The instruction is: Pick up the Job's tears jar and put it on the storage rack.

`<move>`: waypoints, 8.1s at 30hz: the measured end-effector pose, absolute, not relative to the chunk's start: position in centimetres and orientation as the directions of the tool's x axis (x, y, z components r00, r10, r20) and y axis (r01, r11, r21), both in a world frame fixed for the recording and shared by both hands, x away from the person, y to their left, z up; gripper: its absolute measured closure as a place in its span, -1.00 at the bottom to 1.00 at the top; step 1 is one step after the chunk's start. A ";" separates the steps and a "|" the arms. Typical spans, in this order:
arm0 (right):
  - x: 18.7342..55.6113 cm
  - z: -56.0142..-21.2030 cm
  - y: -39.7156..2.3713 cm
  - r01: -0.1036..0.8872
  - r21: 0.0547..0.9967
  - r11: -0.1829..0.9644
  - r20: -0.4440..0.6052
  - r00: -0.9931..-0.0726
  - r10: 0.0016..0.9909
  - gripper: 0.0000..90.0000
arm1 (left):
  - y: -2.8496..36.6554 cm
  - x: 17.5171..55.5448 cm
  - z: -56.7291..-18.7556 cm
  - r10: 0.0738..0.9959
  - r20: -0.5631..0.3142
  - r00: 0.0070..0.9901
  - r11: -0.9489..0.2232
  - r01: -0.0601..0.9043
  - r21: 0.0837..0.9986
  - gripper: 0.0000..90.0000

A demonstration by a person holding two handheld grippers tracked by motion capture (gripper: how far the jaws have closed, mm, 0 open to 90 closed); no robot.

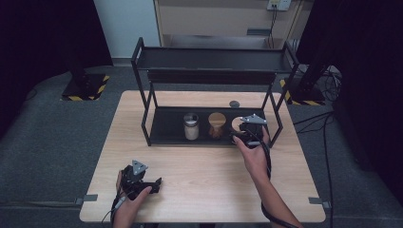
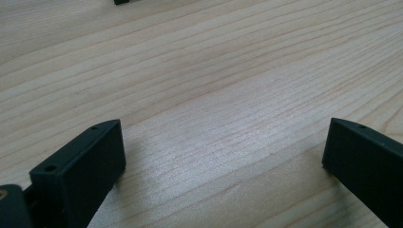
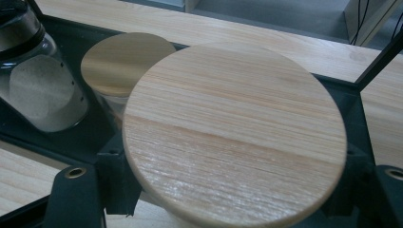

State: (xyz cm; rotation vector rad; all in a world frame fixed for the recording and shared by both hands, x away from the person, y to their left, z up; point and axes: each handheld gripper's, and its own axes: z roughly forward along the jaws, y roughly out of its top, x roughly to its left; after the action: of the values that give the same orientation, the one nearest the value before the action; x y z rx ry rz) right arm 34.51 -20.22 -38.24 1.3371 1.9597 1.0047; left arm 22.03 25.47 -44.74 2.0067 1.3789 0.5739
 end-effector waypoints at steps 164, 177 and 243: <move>40.1 -42.8 -20.2 0.551 0.819 0.158 0.001 -0.276 0.961 -0.79 | 25.5 22.1 -44.7 0.933 0.003 0.359 -0.256 0.659 0.707 -1.00; 39.0 -42.0 -21.2 0.554 0.813 0.177 0.007 -0.313 0.950 -0.91 | 25.5 22.1 -44.7 0.933 0.003 0.359 -0.256 0.659 0.707 -1.00; 29.7 -41.1 -23.7 0.523 0.816 0.245 -0.002 -0.421 0.907 -0.94 | 25.4 22.0 -44.7 0.934 0.003 0.357 -0.254 0.659 0.708 -1.00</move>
State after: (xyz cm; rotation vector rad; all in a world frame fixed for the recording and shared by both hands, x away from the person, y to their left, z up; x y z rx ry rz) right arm 29.70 -23.66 -41.10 1.3015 2.0410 1.0540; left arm 22.04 25.43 -44.75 2.0060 1.3791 0.5751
